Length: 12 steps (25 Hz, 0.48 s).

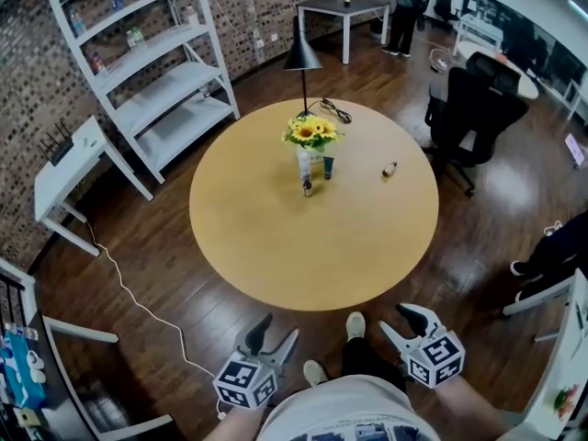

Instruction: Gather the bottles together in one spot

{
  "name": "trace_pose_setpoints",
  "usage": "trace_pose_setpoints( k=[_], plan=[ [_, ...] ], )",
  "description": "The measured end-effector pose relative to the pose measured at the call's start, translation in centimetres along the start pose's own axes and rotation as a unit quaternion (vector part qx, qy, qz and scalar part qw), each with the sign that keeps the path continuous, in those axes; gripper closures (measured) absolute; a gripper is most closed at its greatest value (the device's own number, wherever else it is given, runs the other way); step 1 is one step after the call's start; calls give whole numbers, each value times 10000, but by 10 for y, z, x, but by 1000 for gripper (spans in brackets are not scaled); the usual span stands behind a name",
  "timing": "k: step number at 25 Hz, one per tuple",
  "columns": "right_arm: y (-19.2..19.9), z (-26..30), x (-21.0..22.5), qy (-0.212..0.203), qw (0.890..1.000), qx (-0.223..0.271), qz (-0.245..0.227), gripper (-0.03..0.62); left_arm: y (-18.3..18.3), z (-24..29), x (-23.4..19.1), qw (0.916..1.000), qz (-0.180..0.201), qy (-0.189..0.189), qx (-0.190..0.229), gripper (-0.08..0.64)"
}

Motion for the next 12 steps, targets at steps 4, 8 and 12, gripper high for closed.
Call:
trace_pose_setpoints(
  k=[4,8,12],
  plan=[
    [-4,7,7,75,10000,-59,22,370,-4,7,-4,9999,-44,90,93,324],
    [-5,24,28,185,9997,-112,63,370,-9,24,-12,9997,-137,126,136,322],
    [-6,53,66,298,9986,-239,353,366,-19,47,-24,9998,-106,6,144,322]
  ],
)
Point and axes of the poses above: the fingertips, and each gripper's own axes: z forward along the fingers, x to its right, y out of its underside, the point moved 7 cm from there along -z, backward along the fingers, and after that the axes turned 5 degrees about x, right-handed, at the moved point
